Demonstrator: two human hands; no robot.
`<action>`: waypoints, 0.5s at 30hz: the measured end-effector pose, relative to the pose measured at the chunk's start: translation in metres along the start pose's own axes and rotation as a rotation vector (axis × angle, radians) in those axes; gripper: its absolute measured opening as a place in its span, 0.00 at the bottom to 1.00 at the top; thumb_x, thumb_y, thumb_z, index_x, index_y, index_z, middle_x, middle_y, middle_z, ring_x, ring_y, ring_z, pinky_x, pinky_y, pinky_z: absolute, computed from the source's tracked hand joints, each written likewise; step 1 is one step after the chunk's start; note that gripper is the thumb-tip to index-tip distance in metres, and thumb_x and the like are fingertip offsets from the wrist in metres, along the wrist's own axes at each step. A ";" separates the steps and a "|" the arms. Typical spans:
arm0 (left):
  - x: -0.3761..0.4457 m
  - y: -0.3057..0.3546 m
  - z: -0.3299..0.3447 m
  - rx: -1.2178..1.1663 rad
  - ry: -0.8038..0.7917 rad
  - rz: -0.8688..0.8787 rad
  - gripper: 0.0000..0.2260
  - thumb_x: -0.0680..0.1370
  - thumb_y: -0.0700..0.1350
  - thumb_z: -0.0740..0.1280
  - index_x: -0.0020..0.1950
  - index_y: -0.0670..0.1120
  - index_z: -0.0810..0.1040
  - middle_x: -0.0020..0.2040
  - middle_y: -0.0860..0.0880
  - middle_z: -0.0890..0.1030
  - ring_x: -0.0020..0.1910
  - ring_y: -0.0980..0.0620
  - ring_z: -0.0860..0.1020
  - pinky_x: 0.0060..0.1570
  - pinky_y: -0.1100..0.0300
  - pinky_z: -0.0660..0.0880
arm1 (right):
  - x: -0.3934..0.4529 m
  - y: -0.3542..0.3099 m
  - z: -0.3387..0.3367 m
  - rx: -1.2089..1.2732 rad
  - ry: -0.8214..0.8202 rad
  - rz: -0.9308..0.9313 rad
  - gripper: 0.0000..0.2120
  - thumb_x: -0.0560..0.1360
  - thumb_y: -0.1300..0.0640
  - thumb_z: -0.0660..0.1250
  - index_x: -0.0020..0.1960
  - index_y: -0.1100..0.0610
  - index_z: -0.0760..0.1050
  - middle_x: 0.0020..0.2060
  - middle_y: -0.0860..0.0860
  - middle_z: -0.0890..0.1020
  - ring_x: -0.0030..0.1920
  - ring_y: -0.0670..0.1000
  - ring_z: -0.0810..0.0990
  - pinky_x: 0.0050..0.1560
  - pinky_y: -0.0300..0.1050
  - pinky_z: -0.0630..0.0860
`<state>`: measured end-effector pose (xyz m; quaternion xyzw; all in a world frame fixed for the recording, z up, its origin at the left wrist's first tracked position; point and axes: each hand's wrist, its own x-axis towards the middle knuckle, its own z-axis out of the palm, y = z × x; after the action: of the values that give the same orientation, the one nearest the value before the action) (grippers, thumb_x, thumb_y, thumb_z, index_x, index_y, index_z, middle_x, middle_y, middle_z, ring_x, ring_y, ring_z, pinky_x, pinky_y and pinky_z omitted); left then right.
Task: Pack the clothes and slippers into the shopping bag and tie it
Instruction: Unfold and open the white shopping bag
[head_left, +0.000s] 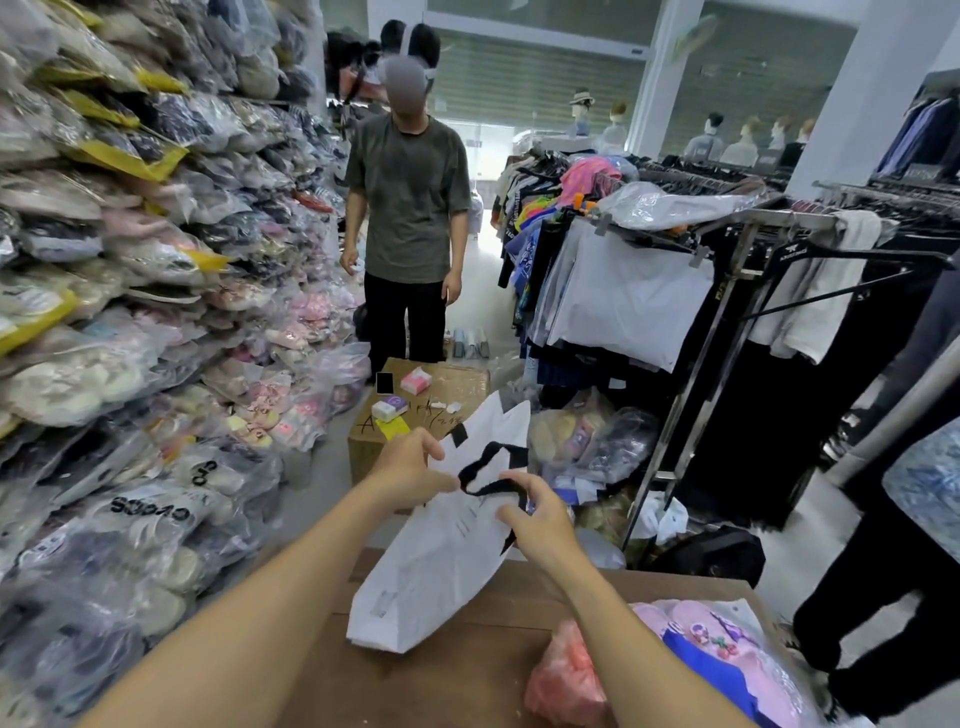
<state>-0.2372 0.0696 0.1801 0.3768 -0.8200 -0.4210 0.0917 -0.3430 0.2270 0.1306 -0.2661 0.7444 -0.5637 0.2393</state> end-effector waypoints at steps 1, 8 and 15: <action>0.000 -0.003 -0.002 0.063 -0.023 -0.008 0.18 0.68 0.45 0.77 0.51 0.49 0.72 0.49 0.49 0.72 0.43 0.50 0.72 0.39 0.57 0.72 | 0.000 -0.001 0.002 0.041 0.019 0.019 0.15 0.77 0.66 0.62 0.60 0.52 0.77 0.59 0.49 0.79 0.59 0.49 0.77 0.58 0.45 0.77; 0.002 -0.026 -0.018 0.164 0.066 -0.098 0.12 0.73 0.32 0.60 0.49 0.48 0.72 0.61 0.41 0.73 0.48 0.44 0.73 0.38 0.58 0.69 | 0.002 0.004 0.003 0.149 0.242 -0.004 0.05 0.81 0.60 0.62 0.51 0.53 0.77 0.48 0.50 0.80 0.48 0.51 0.79 0.45 0.45 0.76; 0.004 -0.033 -0.024 0.278 0.159 -0.125 0.23 0.76 0.32 0.59 0.71 0.41 0.68 0.68 0.41 0.71 0.65 0.40 0.71 0.57 0.50 0.72 | 0.002 0.016 -0.014 0.175 0.530 0.002 0.08 0.77 0.67 0.62 0.47 0.54 0.70 0.44 0.52 0.78 0.41 0.53 0.80 0.40 0.44 0.79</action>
<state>-0.2108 0.0403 0.1689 0.4681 -0.8355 -0.2773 0.0769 -0.3558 0.2391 0.1185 -0.0869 0.7299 -0.6755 0.0587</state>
